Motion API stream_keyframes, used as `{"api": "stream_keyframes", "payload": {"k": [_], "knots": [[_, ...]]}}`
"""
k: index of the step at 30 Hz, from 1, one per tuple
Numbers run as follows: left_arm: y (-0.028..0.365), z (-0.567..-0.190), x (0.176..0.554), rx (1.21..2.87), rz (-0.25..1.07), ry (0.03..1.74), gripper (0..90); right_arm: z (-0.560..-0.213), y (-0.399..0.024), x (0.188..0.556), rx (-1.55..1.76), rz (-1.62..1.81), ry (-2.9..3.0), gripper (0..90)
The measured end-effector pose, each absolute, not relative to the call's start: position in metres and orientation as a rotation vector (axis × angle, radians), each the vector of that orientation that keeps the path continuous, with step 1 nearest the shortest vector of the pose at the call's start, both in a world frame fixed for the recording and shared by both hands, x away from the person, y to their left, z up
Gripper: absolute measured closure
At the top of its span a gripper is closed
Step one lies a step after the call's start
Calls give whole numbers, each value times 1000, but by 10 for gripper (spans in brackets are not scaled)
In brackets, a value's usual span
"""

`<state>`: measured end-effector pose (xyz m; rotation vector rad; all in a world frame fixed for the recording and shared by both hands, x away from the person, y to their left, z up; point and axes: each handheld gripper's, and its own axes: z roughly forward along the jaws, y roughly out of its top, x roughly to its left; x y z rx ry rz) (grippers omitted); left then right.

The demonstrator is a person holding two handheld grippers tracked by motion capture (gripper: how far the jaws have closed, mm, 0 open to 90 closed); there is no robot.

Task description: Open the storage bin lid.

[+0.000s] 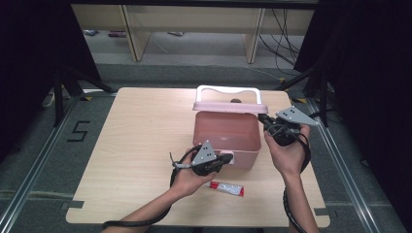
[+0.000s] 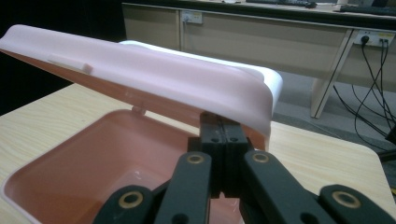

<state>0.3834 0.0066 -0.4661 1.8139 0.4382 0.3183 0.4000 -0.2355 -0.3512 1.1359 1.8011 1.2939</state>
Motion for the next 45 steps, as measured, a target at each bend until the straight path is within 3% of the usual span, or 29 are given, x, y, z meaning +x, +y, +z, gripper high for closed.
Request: {"api": "stream_keyframes", "payload": {"k": [45], "knots": [[-4, -466, 385, 1813, 302, 474, 895, -341, -230, 446, 1195, 1297, 1682, 900]]}}
